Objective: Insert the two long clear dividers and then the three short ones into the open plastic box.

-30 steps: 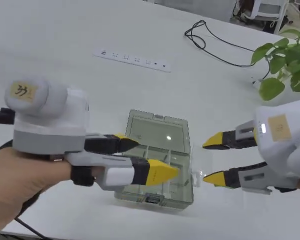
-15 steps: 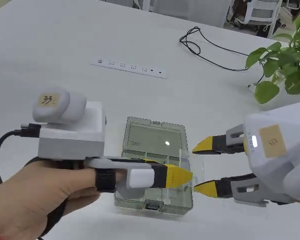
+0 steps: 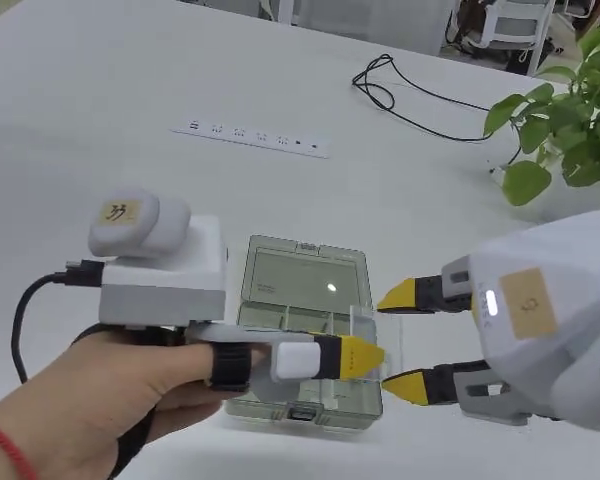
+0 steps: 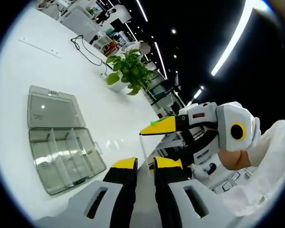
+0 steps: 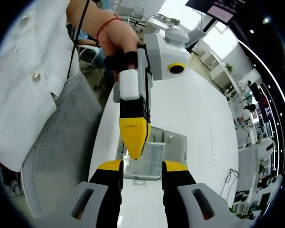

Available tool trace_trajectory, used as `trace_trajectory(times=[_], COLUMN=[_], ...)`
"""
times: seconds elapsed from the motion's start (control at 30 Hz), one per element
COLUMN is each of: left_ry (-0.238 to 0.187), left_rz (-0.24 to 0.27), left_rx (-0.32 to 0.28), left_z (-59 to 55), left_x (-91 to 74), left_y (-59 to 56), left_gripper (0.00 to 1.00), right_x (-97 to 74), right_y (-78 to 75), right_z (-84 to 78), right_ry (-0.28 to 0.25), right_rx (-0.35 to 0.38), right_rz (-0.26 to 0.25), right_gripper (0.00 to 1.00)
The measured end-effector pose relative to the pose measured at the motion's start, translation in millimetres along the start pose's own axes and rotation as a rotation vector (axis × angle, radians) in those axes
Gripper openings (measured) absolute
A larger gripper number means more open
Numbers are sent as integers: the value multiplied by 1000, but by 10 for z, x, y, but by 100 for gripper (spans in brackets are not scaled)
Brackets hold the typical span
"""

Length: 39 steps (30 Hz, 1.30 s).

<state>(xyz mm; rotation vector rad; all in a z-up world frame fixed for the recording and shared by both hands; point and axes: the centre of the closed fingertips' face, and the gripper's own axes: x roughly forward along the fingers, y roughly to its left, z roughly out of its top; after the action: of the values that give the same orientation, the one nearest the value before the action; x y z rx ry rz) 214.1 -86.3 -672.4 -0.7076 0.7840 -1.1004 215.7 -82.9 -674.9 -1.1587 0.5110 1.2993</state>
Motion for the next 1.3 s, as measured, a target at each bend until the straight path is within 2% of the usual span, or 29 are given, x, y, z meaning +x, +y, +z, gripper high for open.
trace_trajectory(times=[0.17, 0.67, 0.8, 0.9, 0.97, 1.0, 1.1, 1.17, 1.23, 1.27, 1.3], left_ry=[-4, -12, -8, 9, 12, 20, 37, 47, 60, 60, 62], left_rz=[-4, 2, 3, 13, -6, -8, -31, -46, -60, -65, -66], left_rx=[5, 18, 45, 129, 229, 258, 357, 440, 505, 547, 565], left_z=[11, 16, 5, -11, -8, -21, -46, -66, -85, -85, -92], left_x=[2, 11, 15, 0, -6, -12, -26, -37, -48, -55, -62], left_y=[-2, 16, 26, 48, 22, 15, -29, -57, -60, -60, -58], left_gripper=[0, 0, 0, 0, 0, 0, 0, 0, 0, 0, 0], right_x=[0, 9, -21, -75, -124, -149, -228, -266, -279, -294, -306], right_y=[-3, -8, -34, -53, -78, -94, -121, -88, -99, -96, -118], right_z=[0, 1, 50, 77, 102, 104, 137, 129, 122, 117, 116], right_ry=[3, 8, -19, -65, -113, -129, -197, -226, -248, -262, -274], right_rx=[-1, -15, 13, 71, 142, 164, 248, 279, 301, 314, 328], right_rz=[-2, -15, -17, 5, 35, 49, 124, 204, 242, 279, 296], right_gripper=[33, 34, 35, 36, 36, 36, 32, 27, 25, 22, 21])
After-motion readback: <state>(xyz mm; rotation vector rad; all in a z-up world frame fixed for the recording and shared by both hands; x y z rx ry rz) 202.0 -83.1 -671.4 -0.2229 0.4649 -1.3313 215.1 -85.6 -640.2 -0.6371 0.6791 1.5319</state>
